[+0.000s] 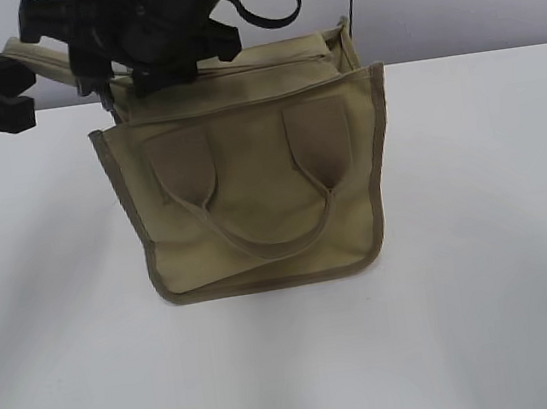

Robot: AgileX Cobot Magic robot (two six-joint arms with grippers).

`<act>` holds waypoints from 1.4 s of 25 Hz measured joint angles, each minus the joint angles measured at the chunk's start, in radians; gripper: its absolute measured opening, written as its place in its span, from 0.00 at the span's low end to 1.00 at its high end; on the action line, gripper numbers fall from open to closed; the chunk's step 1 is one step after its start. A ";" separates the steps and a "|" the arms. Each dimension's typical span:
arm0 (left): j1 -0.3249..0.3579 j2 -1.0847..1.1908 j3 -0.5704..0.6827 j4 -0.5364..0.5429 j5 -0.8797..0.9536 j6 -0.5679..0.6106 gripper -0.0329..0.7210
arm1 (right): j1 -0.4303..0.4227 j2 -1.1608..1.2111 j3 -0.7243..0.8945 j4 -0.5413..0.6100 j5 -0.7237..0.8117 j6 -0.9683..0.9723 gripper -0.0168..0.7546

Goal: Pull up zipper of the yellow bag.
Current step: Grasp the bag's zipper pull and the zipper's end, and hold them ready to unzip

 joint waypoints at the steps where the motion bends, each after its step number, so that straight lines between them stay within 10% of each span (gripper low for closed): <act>1: 0.000 0.000 0.000 0.000 0.000 0.000 0.08 | 0.001 0.000 0.000 0.011 0.000 -0.005 0.51; 19: -0.013 -0.011 0.000 -0.001 -0.004 0.000 0.08 | 0.010 0.047 -0.002 0.092 -0.032 -0.039 0.43; 28: -0.018 -0.012 0.000 -0.002 -0.001 0.000 0.08 | 0.004 0.050 -0.002 0.072 -0.051 -0.015 0.02; 35: -0.018 -0.012 0.000 -0.003 0.001 0.000 0.08 | -0.009 0.002 -0.002 0.065 0.072 -0.124 0.00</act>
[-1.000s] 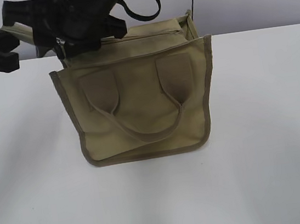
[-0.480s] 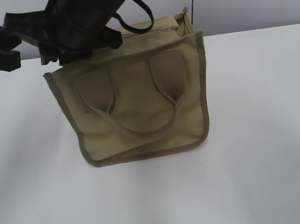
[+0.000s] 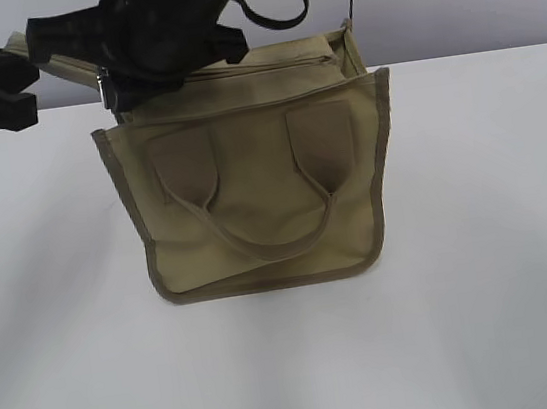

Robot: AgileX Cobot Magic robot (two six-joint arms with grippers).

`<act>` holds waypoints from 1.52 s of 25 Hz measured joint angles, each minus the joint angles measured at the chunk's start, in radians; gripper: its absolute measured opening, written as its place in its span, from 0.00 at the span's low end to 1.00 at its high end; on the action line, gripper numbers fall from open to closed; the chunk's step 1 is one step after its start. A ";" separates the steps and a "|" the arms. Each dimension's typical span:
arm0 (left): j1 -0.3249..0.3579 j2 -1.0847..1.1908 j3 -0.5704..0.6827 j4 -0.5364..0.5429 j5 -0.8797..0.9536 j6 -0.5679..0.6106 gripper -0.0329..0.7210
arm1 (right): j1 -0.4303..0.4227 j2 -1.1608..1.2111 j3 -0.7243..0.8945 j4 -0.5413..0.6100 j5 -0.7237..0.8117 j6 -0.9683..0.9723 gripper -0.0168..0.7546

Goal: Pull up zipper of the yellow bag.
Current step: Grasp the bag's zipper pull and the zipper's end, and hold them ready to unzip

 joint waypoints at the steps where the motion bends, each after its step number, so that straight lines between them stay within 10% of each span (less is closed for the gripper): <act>1: 0.000 0.000 0.000 0.000 0.000 0.000 0.08 | -0.001 -0.015 0.000 -0.001 0.014 -0.020 0.00; 8: 0.000 -0.001 0.000 -0.008 -0.001 -0.001 0.08 | -0.003 -0.052 0.000 0.000 0.039 -0.050 0.02; 13: 0.000 -0.002 0.000 -0.010 -0.001 -0.001 0.08 | -0.003 -0.021 0.000 0.028 -0.008 -0.052 0.37; 17: 0.000 -0.002 0.000 -0.012 -0.001 -0.001 0.08 | -0.003 -0.005 0.000 0.035 -0.094 -0.052 0.45; 38: 0.000 -0.003 0.000 -0.015 -0.007 -0.034 0.08 | -0.003 0.046 0.000 0.033 -0.109 -0.052 0.00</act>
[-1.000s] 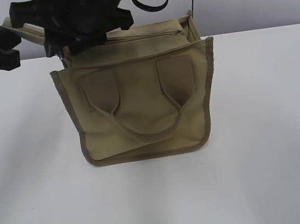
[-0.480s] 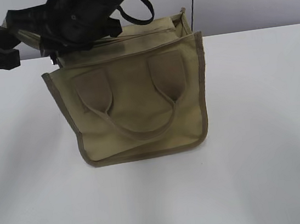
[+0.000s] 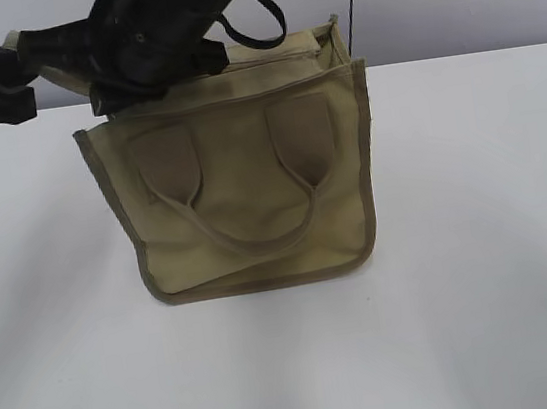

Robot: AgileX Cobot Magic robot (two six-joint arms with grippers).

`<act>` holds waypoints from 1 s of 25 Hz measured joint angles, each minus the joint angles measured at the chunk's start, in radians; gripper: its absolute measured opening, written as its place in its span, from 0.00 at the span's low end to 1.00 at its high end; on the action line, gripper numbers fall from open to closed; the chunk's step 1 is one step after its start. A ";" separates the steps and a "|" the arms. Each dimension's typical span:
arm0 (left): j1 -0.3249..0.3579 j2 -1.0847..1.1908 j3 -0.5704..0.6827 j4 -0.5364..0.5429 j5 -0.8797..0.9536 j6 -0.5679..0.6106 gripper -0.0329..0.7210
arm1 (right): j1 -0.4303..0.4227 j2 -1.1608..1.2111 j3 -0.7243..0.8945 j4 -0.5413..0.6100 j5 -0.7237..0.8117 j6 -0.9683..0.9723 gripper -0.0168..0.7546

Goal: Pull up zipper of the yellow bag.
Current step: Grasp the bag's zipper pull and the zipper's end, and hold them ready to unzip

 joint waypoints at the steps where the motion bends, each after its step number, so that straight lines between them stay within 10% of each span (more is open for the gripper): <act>1: 0.000 -0.001 0.000 0.000 0.006 0.000 0.08 | 0.000 -0.005 0.000 0.000 0.010 -0.012 0.00; 25: 0.000 -0.004 0.000 -0.001 0.050 -0.001 0.08 | -0.027 -0.126 0.000 0.003 0.172 -0.094 0.00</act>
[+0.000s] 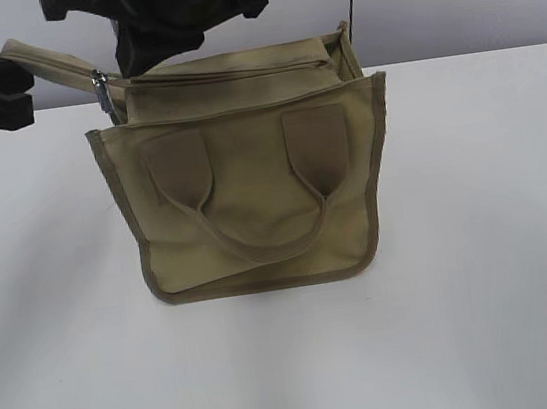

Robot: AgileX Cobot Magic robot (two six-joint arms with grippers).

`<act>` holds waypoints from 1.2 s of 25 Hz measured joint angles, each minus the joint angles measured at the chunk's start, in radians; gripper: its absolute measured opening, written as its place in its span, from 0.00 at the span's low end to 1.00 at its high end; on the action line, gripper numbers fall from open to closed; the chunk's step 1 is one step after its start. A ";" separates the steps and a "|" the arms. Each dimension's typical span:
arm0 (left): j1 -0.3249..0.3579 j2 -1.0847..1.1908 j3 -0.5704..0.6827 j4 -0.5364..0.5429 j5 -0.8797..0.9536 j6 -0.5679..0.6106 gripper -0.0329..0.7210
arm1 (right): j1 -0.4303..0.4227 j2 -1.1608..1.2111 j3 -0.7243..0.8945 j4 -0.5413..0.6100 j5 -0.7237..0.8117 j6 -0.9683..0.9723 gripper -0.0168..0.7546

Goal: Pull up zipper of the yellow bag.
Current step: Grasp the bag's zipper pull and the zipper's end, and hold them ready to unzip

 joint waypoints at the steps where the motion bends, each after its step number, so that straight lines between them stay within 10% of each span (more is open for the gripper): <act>1: 0.000 0.000 0.000 0.000 0.001 0.000 0.08 | -0.003 0.000 0.000 0.005 -0.002 0.000 0.00; 10: 0.000 0.000 0.000 -0.001 -0.008 0.000 0.08 | 0.013 0.079 0.000 0.137 -0.103 -0.102 0.47; 23: 0.000 0.000 0.000 -0.002 -0.041 -0.008 0.08 | 0.023 0.153 0.000 0.052 -0.278 0.035 0.37; 30: 0.000 0.000 0.000 -0.002 -0.041 -0.009 0.08 | 0.023 0.164 0.000 0.032 -0.293 0.132 0.11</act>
